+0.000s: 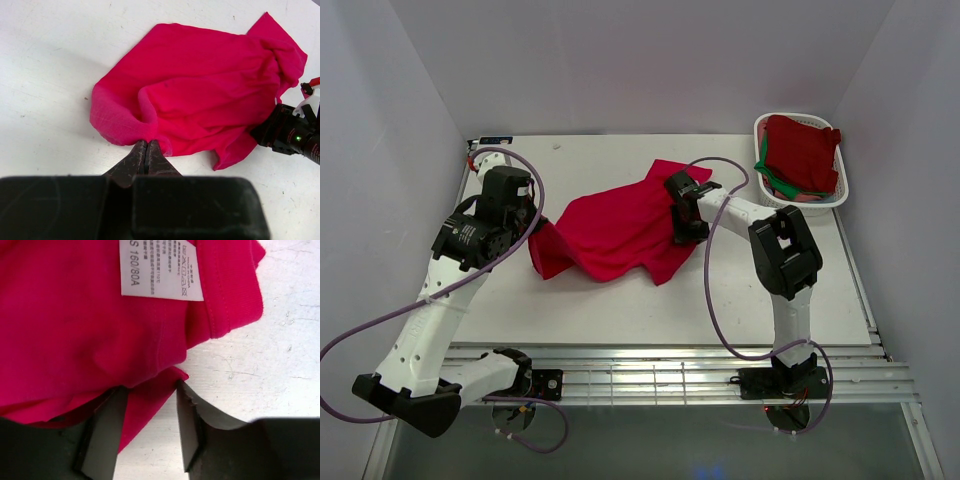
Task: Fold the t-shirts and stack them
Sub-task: Flatten out the tshirt
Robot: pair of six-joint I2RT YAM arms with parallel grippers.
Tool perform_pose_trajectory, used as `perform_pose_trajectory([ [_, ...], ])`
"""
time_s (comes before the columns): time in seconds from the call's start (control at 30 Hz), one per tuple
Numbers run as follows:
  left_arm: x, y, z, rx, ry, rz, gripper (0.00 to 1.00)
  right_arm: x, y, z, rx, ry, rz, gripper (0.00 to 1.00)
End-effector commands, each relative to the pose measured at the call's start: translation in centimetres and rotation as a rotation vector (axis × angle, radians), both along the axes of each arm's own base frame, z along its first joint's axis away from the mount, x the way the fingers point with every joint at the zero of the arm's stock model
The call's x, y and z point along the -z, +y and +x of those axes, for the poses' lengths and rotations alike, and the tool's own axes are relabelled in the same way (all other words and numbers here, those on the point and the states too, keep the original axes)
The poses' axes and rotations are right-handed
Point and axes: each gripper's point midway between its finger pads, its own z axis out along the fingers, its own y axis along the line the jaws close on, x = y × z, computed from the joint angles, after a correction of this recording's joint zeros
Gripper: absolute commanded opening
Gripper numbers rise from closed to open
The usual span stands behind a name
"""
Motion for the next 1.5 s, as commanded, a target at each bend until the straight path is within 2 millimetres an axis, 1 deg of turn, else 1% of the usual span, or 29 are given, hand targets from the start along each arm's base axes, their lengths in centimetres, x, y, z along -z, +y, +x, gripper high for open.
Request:
perform_pose_trajectory([
  [0.0, -1.0, 0.1, -0.1, 0.002, -0.038, -0.011, 0.0, 1.4, -0.9, 0.0, 0.025, 0.02, -0.029, 0.48],
  [0.03, -1.1, 0.1, 0.0, 0.003, -0.039, -0.011, 0.0, 1.6, -0.8, -0.2, 0.021, 0.031, -0.021, 0.34],
  [0.13, -1.2, 0.1, 0.1, 0.003, -0.041, -0.008, 0.0, 2.4, -0.7, -1.1, 0.013, 0.067, -0.012, 0.08],
  [0.23, -1.3, 0.2, 0.2, 0.003, -0.043, 0.001, 0.0, 1.0, -1.2, -1.7, 0.026, 0.051, -0.005, 0.08],
  [0.33, -1.7, 0.5, 0.6, -0.008, -0.054, 0.024, 0.0, -3.5, -2.0, -1.6, 0.028, -0.025, -0.004, 0.08],
  [0.37, -2.0, 0.6, 0.7, -0.01, -0.063, 0.033, 0.0, -6.2, -2.5, -1.9, 0.028, -0.055, -0.003, 0.08],
  [0.43, -3.2, 1.0, 1.3, -0.031, -0.092, 0.049, 0.0, -10.1, -3.2, -1.5, 0.029, -0.123, -0.015, 0.08],
  [0.47, -3.7, 1.2, 1.6, -0.034, -0.107, 0.061, 0.0, -14.5, -3.1, -0.8, 0.035, -0.214, 0.022, 0.08],
  [0.53, -5.4, 1.6, 2.3, -0.058, -0.152, 0.079, 0.0, -18.9, -4.4, -1.0, 0.042, -0.281, 0.003, 0.08],
  [0.57, -6.2, 1.8, 2.6, -0.061, -0.176, 0.091, 0.0, -23.8, -4.3, -0.4, 0.054, -0.383, 0.049, 0.08],
  [0.6, -6.9, 1.9, 2.9, -0.071, -0.193, 0.097, 0.0, -25.7, -5.5, -1.0, 0.067, -0.403, 0.019, 0.08],
  [0.63, -7.6, 2.4, 3.0, -0.093, -0.211, 0.111, 0.0, -27.8, -5.9, -1.1, 0.075, -0.44, 0.024, 0.08],
  [0.67, -8.9, 2.5, 3.4, -0.106, -0.245, 0.106, 0.0, -31.8, -6.3, -1.1, 0.093, -0.527, 0.062, 0.08],
  [0.73, -10.8, 3.2, 3.5, -0.136, -0.294, 0.123, 0.0, -34.8, -7.6, -2.1, 0.116, -0.583, 0.055, 0.08],
  [0.77, -13.0, 3.5, 3.4, -0.151, -0.356, 0.106, 0.0, -37.5, -8.2, -2.7, 0.128, -0.647, 0.086, 0.08],
  [0.8, -14.1, 3.8, 3.3, -0.153, -0.389, 0.117, 0.0, -38.7, -8.8, -3.1, 0.143, -0.678, 0.088, 0.08],
  [0.83, -16.2, 4.0, 3.2, -0.164, -0.457, 0.102, 0.0, -39.9, -9.3, -3.4, 0.15, -0.712, 0.1, 0.08],
  [0.87, -18.3, 4.6, 2.4, -0.177, -0.523, 0.09, 0.0, -41.7, -10.1, -4.5, 0.165, -0.767, 0.126, 0.08],
  [0.9, -19.8, 5.0, 2.1, -0.173, -0.568, 0.104, 0.0, -42.7, -10.7, -4.9, 0.176, -0.804, 0.131, 0.08],
  [0.93, -22.0, 5.2, 1.8, -0.182, -0.647, 0.083, 0.0, -45.0, -11.7, -6.0, 0.189, -0.884, 0.167, 0.08],
  [1.0, -25.1, 5.8, 0.0, -0.173, -0.753, 0.059, 0.0, -47.0, -12.8, -6.9, 0.212, -0.961, 0.18, 0.08],
  [1.03, -26.7, 5.9, -0.5, -0.162, -0.812, 0.06, 0.0, -49.1, -13.8, -7.9, 0.224, -1.037, 0.206, 0.08],
  [1.1, -28.4, 5.8, -1.8, -0.126, -0.873, 0.039, 0.0, -50.9, -15.0, -8.9, 0.241, -1.103, 0.211, 0.08],
  [1.13, -28.9, 5.6, -2.2, -0.107, -0.89, 0.031, 0.0, -52.3, -15.7, -10.0, 0.25, -1.148, 0.235, 0.08],
  [1.2, -30.1, 4.6, -3.2, -0.031, -0.928, -0.003, 0.0, -54.4, -16.1, -11.0, 0.244, -1.218, 0.284, 0.08],
  [1.23, -30.5, 4.4, -3.9, -0.008, -0.943, -0.022, 0.0, -55.6, -16.7, -12.2, 0.248, -1.26, 0.316, 0.08],
  [1.3, -31.2, 3.5, -5.0, 0.047, -0.97, -0.079, 0.0, -57.5, -17.2, -13.5, 0.251, -1.328, 0.379, 0.08],
  [1.33, -31.8, 3.7, -6.0, 0.058, -0.992, -0.102, 0.0, -58.6, -18.0, -14.8, 0.258, -1.367, 0.409, 0.08],
  [1.47, -33.2, 3.2, -8.2, 0.108, -1.024, -0.183, 0.0, -62.0, -19.2, -17.6, 0.258, -1.49, 0.507, 0.08],
])
